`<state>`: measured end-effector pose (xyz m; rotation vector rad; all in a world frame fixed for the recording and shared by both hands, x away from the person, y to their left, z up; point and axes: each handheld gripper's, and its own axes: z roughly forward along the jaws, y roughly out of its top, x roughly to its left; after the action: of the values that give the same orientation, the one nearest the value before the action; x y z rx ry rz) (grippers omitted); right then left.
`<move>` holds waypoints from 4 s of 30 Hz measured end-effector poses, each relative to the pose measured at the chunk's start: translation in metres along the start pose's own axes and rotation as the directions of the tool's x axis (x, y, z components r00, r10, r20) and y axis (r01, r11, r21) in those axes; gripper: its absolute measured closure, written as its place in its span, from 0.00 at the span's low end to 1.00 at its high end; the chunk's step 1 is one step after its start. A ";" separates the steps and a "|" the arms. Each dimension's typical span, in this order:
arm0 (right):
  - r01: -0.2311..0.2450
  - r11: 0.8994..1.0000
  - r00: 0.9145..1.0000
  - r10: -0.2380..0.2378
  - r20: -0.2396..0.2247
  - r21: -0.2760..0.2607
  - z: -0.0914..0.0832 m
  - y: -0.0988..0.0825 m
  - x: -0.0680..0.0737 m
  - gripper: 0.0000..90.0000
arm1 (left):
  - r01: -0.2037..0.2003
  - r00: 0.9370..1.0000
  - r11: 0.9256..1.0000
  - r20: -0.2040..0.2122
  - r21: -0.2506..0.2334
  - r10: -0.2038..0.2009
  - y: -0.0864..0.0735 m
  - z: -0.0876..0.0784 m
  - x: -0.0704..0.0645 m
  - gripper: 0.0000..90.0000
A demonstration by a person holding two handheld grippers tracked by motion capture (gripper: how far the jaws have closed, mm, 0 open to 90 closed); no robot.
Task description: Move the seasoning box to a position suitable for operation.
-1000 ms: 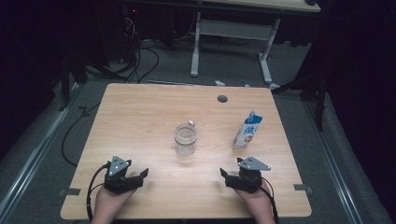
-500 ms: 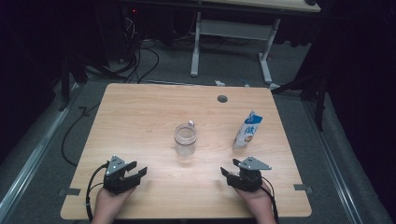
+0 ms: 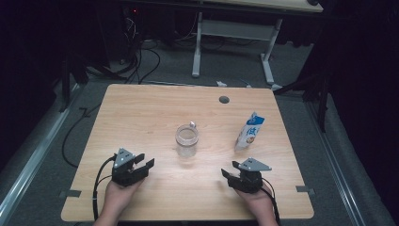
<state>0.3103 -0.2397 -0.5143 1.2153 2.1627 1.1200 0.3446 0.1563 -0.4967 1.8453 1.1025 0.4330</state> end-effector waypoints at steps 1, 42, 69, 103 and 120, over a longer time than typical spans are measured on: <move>0.001 1.000 1.000 -0.001 -0.002 0.000 0.000 0.000 0.000 0.48 | -0.013 1.000 1.000 -0.008 0.009 0.013 0.003 0.003 -0.001 0.57; 0.019 1.000 1.000 -0.019 0.006 0.021 0.010 -0.005 0.007 0.74 | -0.057 0.997 0.995 0.057 -0.082 0.061 0.068 0.091 -0.028 1.00; -0.007 1.000 1.000 0.007 0.010 0.005 0.006 -0.006 0.000 0.76 | -0.049 0.995 0.989 0.084 -0.138 0.061 0.063 0.066 -0.079 1.00; -0.003 1.000 1.000 0.003 0.004 0.013 0.009 -0.008 0.001 0.78 | -0.104 0.990 0.990 0.089 -0.091 0.112 0.078 0.094 -0.088 1.00; 0.018 0.998 0.997 -0.014 0.076 -0.056 0.022 0.008 0.013 1.00 | -0.075 0.996 0.990 -0.061 -0.116 0.068 0.030 0.029 -0.041 0.99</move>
<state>0.3223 -0.2165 -0.5207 1.1941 2.0678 1.1030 0.3572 0.1019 -0.4803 1.7812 1.0285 0.5839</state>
